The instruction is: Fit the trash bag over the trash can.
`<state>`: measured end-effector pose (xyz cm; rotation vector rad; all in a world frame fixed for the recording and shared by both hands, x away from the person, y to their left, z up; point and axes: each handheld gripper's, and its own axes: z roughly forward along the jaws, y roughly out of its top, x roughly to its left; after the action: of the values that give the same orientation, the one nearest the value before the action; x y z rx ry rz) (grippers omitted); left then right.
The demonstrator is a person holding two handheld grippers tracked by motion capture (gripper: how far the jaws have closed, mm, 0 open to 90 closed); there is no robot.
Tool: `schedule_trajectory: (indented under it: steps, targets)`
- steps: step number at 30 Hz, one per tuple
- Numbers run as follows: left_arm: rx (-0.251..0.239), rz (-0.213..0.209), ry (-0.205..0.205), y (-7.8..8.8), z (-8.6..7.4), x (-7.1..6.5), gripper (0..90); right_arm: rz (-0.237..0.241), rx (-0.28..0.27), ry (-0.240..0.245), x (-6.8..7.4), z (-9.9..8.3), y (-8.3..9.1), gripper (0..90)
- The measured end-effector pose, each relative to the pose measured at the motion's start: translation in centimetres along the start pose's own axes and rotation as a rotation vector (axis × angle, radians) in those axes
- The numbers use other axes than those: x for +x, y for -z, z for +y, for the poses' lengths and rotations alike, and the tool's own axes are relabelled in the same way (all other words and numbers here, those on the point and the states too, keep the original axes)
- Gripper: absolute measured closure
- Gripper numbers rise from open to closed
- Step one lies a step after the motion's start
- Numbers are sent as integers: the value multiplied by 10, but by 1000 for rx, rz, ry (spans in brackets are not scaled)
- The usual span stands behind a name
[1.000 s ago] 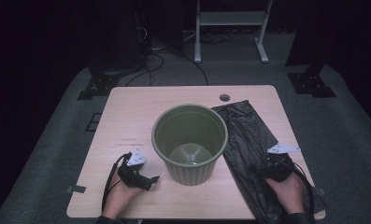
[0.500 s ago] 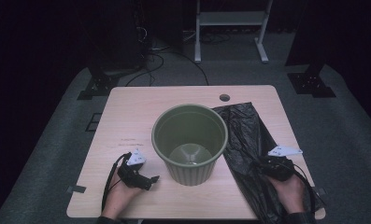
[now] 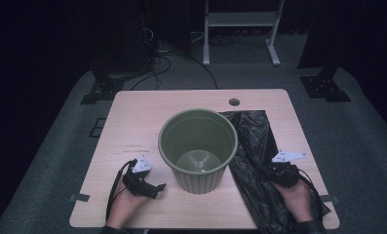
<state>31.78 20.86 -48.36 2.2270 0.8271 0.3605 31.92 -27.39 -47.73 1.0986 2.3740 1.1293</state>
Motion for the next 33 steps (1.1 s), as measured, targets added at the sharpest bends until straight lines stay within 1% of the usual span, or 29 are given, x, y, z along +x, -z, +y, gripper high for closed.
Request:
schedule_trajectory:
  steps: [1,5,7,8,9,10,11,12,13,14,15,16,20,22,24,25,27,29,33]
  targets:
    - [0,0,0,0,0,0,0,15,3,4,2,2,-2,900]
    - [0,0,0,0,0,0,0,68,7,49,14,10,-9,900]
    - [0,0,0,0,0,0,0,86,12,64,19,13,-13,900]
    - [0,0,0,0,0,0,0,86,10,70,21,14,-15,877]
    - [0,0,0,0,0,0,0,80,13,72,22,15,-17,789]
    - [0,0,0,0,0,0,0,69,18,64,22,15,-17,740]
    - [0,0,0,0,0,0,0,68,21,64,22,15,-16,712]
    - [0,0,0,0,0,0,0,66,16,63,22,15,-13,664]
    - [0,0,0,0,0,0,0,55,10,54,22,15,-10,630]
    - [0,0,0,0,0,0,0,52,2,51,22,16,-7,609]
    - [1,0,0,0,0,0,0,42,-6,49,22,16,-4,566]
    - [0,0,0,0,0,0,0,23,-10,43,21,17,-1,547]
    - [0,0,0,0,0,0,0,-39,-20,15,12,17,12,442]
    - [0,0,0,0,0,0,0,-77,-23,-21,3,16,19,389]
    - [0,0,0,0,0,0,0,-113,-28,-41,-7,14,23,339]
    - [0,0,0,0,0,0,0,-135,-20,-53,-11,13,25,331]
    - [0,0,0,0,0,0,0,-163,-15,-69,-20,11,26,331]
    - [0,0,0,0,0,0,0,-167,-1,-97,-29,7,25,323]
    - [0,0,0,0,0,0,0,-187,34,-133,-42,-1,18,308]
